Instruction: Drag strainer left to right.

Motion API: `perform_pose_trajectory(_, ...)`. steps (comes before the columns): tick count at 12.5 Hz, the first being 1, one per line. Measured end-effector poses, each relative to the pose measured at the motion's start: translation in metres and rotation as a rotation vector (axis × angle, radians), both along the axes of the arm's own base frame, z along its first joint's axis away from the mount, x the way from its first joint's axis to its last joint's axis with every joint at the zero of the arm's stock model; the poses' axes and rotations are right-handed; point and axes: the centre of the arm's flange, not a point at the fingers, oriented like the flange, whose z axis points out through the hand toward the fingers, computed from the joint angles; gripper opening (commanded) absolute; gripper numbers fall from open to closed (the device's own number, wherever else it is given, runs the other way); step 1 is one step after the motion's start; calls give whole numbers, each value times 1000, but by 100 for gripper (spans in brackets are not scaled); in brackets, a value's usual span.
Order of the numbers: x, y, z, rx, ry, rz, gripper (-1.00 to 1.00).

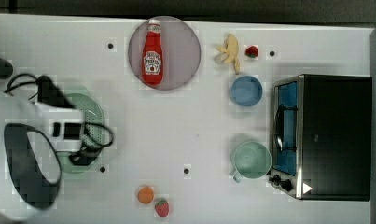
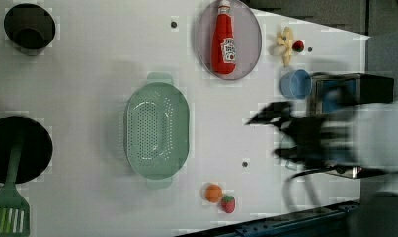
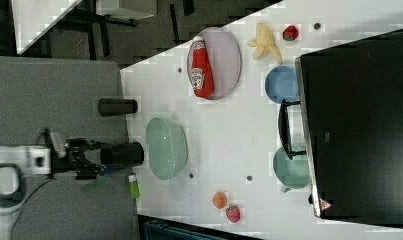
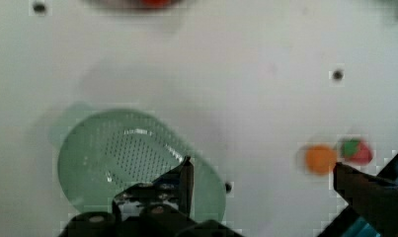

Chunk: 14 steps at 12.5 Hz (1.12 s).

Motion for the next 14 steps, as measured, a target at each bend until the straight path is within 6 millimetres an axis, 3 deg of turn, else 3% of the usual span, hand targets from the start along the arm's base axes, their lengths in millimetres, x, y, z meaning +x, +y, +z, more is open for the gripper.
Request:
perform_pose_trajectory(1, -11, 15, -28, -26, 39, -44, 100)
perform_pose_trajectory(3, -20, 36, -65, -24, 38, -144, 100)
perform_pose_trajectory(6, -5, 60, -105, 62, 18, -313, 100)
perform_pose_trajectory(8, 15, 60, -141, 98, -4, -401, 100)
perform_pose_trajectory(14, 23, 45, -269, 146, 40, -642, 100)
